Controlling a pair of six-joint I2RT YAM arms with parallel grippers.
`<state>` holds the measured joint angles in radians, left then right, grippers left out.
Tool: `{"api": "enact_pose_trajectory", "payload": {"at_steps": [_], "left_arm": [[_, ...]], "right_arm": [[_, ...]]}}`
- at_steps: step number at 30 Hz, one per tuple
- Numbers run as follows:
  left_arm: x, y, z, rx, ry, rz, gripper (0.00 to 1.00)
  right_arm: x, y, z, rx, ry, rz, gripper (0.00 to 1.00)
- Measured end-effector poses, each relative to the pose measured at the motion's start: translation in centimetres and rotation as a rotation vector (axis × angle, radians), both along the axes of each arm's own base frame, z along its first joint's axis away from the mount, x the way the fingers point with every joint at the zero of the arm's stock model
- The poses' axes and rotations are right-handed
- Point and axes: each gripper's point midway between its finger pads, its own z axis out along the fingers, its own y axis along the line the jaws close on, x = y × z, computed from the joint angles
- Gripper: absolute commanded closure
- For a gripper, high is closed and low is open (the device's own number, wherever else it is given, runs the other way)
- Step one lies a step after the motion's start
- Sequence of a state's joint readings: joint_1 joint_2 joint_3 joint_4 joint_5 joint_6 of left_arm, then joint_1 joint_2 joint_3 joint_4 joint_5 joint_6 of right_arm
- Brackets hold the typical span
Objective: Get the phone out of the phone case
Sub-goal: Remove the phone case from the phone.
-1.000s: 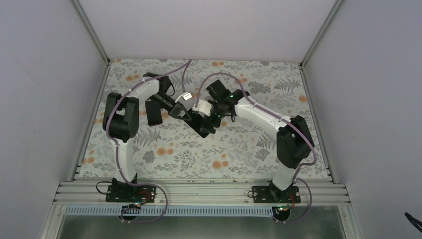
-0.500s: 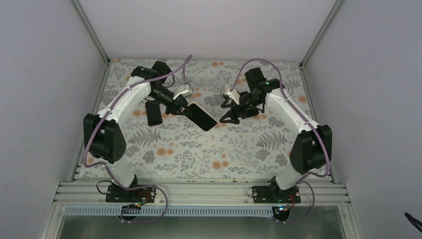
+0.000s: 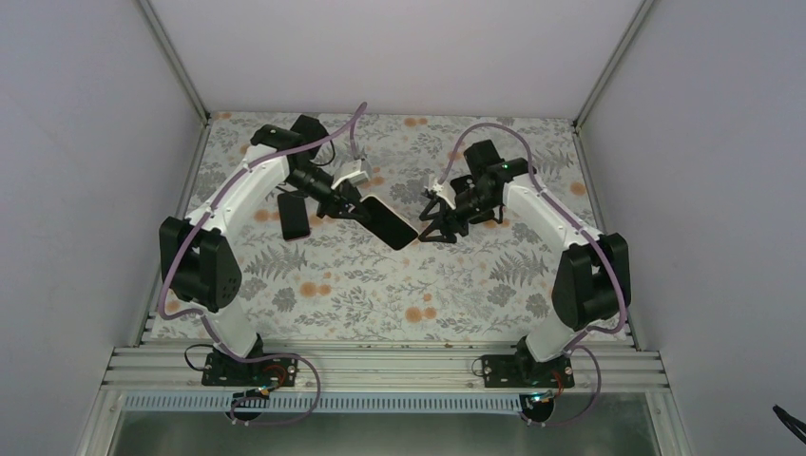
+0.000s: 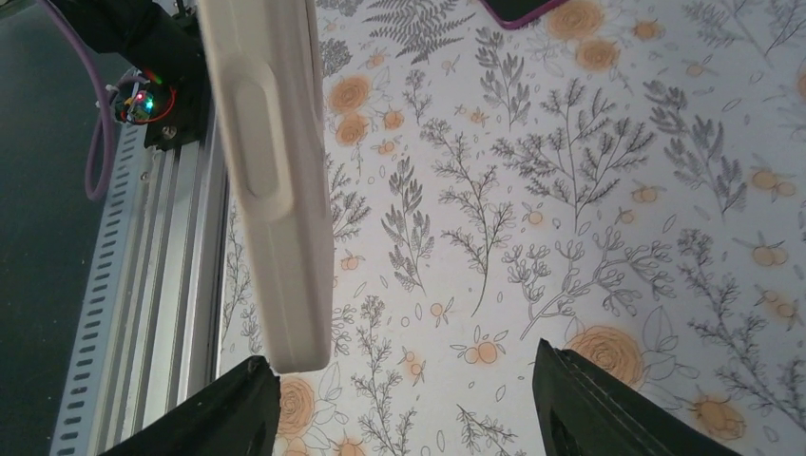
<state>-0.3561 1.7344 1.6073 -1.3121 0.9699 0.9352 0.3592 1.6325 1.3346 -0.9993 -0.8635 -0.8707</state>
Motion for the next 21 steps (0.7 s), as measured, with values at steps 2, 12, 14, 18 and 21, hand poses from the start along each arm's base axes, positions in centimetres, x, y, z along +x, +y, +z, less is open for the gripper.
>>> {"api": "enact_pose_trajectory", "payload": {"at_steps": [2,12,14,18,21], "left_arm": [[0.07,-0.09,0.32,-0.009,-0.005,-0.001,0.98],[0.05,-0.15,0.64,-0.018,-0.007,-0.003,0.98],[0.04,-0.15,0.64,-0.019,-0.007,-0.003,0.98],[0.02,-0.20,0.68,-0.021,-0.006,-0.004,0.98],[0.08,-0.23,0.53,-0.019,0.001,-0.003,0.98]], "right_arm": [[-0.13,-0.04,-0.66,-0.002,0.009,-0.003,0.33],[0.23,-0.03,-1.31,0.000,0.010,-0.024,0.34],[0.09,-0.04,-1.26,0.002,0.015,-0.021,0.33],[-0.20,-0.13,-1.09,0.012,0.026,-0.012,0.32],[-0.33,-0.14,-0.77,0.025,0.030,-0.005,0.31]]}}
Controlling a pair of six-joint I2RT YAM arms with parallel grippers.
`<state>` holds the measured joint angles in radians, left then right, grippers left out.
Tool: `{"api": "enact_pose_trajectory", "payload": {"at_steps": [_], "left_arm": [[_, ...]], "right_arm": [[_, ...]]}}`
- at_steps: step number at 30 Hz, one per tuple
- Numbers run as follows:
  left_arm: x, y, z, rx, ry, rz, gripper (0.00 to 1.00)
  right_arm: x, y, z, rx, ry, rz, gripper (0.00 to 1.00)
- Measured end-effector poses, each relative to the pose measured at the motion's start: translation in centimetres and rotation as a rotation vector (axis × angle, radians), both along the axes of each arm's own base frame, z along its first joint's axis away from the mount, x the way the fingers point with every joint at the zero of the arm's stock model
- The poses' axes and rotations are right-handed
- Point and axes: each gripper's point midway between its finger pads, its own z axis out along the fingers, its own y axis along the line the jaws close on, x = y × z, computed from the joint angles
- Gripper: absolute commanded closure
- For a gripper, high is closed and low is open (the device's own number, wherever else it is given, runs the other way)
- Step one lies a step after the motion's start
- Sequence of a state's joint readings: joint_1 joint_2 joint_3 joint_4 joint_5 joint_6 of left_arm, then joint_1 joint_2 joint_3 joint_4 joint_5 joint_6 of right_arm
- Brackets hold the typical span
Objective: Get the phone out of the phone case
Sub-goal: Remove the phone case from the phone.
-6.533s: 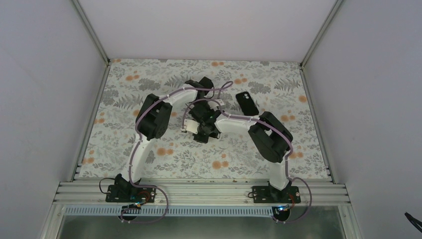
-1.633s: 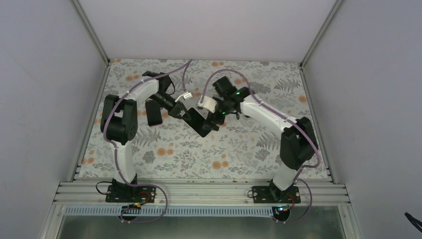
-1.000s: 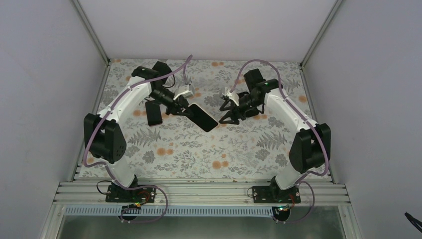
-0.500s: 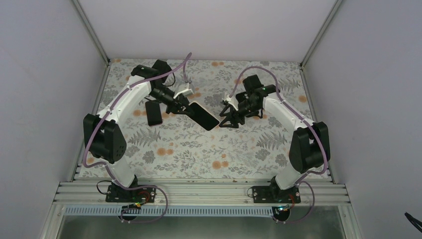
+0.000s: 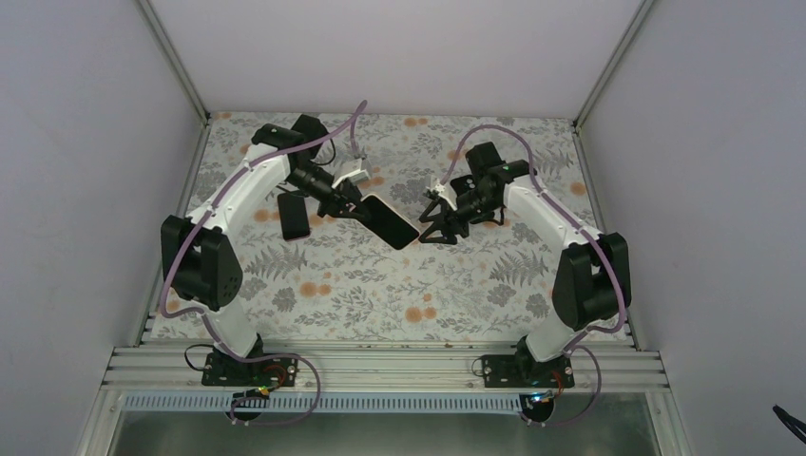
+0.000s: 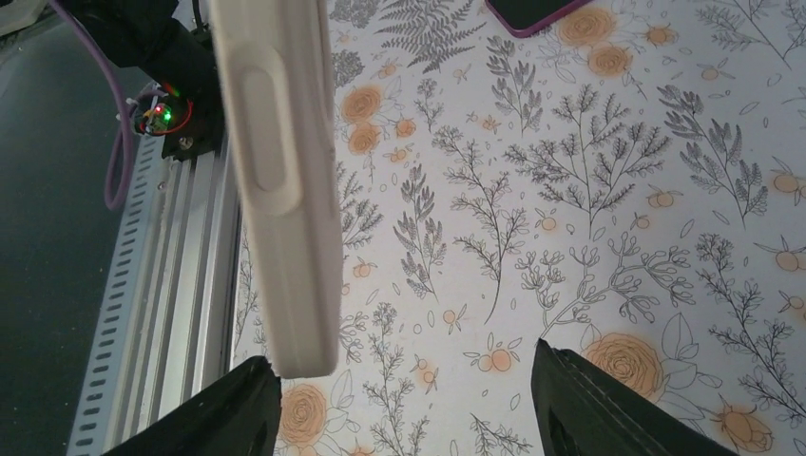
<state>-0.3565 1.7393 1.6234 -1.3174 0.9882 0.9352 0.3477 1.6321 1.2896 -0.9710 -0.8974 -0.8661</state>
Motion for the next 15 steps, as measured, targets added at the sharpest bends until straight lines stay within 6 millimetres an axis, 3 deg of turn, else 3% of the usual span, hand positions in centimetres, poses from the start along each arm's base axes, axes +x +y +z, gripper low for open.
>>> {"api": "enact_pose_trajectory", "payload": {"at_steps": [15], "left_arm": [[0.34,-0.04,-0.44,0.006,0.001,0.002,0.98]], "right_arm": [[0.92,0.09,0.83,0.017,-0.017,-0.021,0.42]]}}
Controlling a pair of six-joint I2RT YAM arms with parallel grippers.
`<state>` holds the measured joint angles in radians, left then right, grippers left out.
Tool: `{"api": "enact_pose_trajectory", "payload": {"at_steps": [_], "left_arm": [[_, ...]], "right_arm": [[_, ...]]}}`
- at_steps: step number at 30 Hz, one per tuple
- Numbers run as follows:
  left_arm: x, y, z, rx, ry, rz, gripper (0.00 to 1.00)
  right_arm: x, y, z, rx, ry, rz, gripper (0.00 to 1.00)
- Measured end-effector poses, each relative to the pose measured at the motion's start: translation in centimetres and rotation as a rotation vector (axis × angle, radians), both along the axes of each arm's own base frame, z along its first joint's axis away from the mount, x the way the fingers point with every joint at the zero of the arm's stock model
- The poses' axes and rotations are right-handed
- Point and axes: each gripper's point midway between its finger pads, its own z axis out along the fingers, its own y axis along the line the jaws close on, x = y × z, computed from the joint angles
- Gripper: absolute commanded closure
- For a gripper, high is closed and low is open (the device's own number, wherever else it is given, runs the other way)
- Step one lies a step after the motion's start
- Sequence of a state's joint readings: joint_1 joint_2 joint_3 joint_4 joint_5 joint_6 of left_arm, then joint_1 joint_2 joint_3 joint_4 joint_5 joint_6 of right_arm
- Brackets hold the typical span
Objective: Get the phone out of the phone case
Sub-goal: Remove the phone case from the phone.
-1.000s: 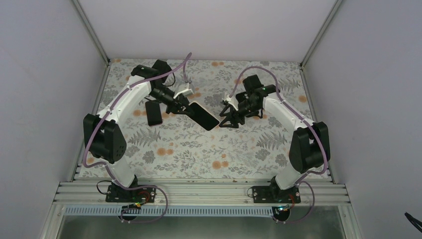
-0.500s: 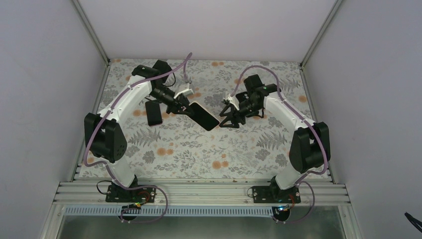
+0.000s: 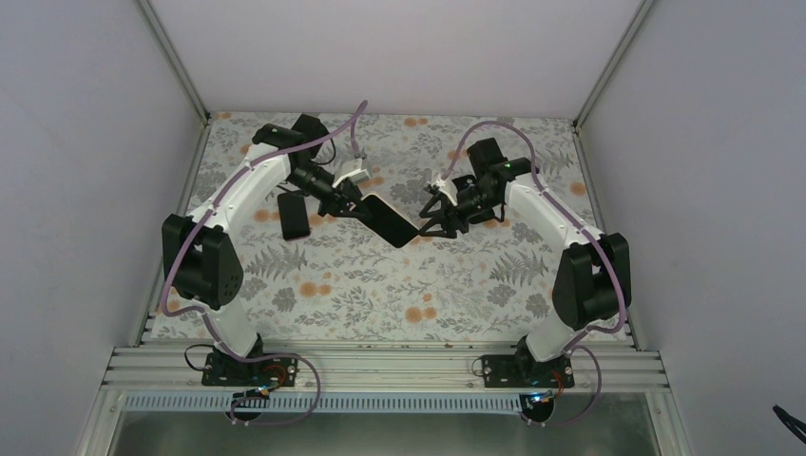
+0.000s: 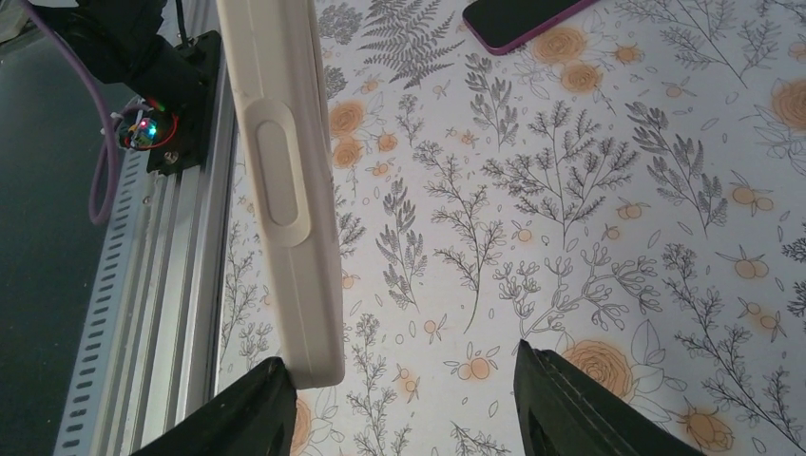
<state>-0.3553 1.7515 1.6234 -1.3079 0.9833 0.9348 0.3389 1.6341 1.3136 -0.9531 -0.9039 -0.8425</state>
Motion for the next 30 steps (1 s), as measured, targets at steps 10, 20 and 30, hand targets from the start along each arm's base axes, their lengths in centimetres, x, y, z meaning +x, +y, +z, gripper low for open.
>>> {"api": "enact_pose_trajectory", "payload": {"at_steps": [10,20,30], "left_arm": [[0.3,0.0,-0.1,-0.003,-0.034,-0.011,0.98],[-0.2,-0.2,-0.9,0.045,-0.085,-0.033,0.98],[-0.2,-0.3,-0.6,0.048,-0.106,-0.038,0.98]], "right_arm": [[1.2,-0.2,-0.2,-0.024,0.013,-0.034,0.39],[3.1,-0.3,-2.1,-0.072,0.095,-0.021,0.37],[2.9,-0.4,-1.9,-0.080,0.099,-0.017,0.26]]}}
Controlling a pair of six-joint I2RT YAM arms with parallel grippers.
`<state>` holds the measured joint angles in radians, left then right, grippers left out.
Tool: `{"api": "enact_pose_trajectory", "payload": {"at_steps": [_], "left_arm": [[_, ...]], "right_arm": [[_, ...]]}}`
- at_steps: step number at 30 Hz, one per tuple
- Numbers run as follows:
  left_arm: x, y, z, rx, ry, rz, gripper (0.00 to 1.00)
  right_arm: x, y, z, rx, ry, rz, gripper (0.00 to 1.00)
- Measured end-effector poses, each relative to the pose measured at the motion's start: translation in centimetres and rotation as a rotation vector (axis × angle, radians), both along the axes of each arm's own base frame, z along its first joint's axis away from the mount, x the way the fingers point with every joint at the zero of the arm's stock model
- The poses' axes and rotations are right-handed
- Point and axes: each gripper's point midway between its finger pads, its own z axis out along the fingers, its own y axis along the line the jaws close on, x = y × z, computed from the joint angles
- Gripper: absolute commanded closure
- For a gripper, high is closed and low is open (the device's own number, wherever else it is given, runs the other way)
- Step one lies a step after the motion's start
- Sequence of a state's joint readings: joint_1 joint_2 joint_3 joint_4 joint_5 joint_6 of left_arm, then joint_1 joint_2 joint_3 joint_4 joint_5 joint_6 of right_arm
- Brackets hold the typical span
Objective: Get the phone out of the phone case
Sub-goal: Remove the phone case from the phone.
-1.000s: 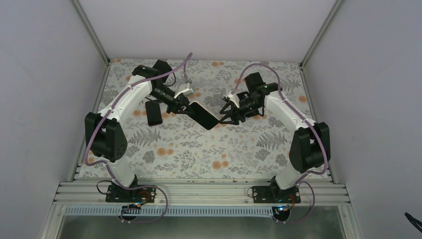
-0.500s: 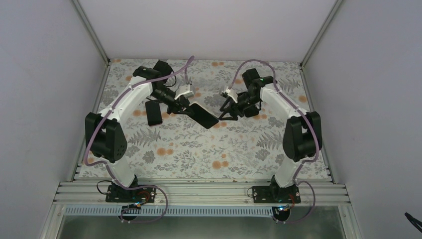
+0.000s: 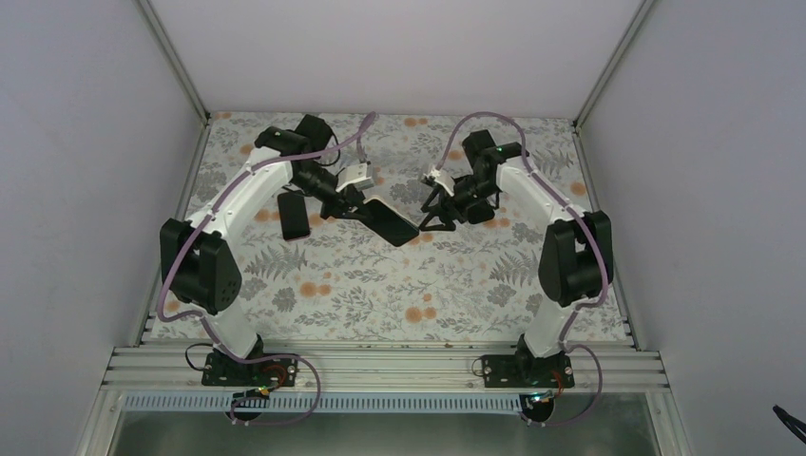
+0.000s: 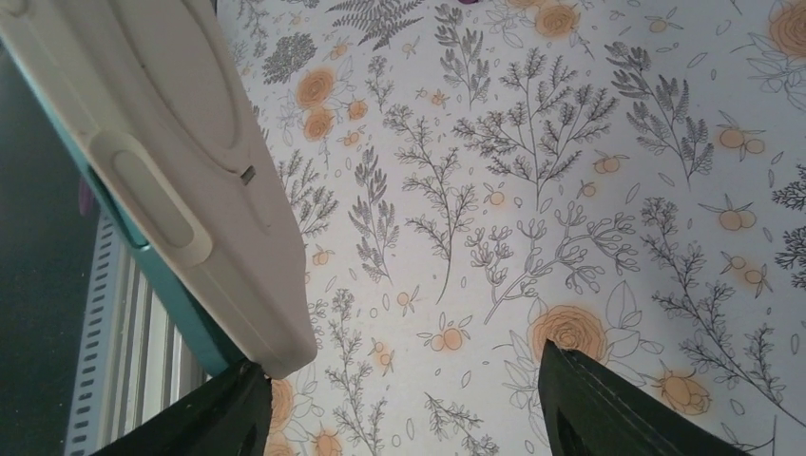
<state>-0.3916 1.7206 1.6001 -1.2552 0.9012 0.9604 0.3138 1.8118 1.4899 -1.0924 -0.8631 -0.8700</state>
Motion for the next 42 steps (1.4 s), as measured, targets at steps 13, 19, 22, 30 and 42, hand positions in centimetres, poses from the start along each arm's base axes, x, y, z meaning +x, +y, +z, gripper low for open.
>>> {"api": "enact_pose_trajectory", "payload": {"at_steps": [13,19,22,30,42], "left_arm": [[-1.0,0.4,0.5,0.052,0.059,0.001,0.98],[-0.9,0.8,0.4,0.075,0.043,0.007,0.98],[-0.9,0.8,0.6,0.071,0.031,0.006,0.98],[-1.6,1.7,1.5,0.113,0.042,0.019,0.98],[-0.4,3.6,2.1,0.242,0.086,0.119,0.91]], "right_arm": [[-1.6,3.5,0.6,-0.070,-0.159,0.043,0.23],[-0.9,4.9,0.1,-0.088,-0.162,0.057,0.16],[-0.9,5.8,0.6,-0.079,-0.139,0.097,0.12],[-3.0,8.7,1.4,0.011,0.024,0.282,0.11],[-5.2,10.6,2.5,-0.006,0.027,0.330,0.97]]}}
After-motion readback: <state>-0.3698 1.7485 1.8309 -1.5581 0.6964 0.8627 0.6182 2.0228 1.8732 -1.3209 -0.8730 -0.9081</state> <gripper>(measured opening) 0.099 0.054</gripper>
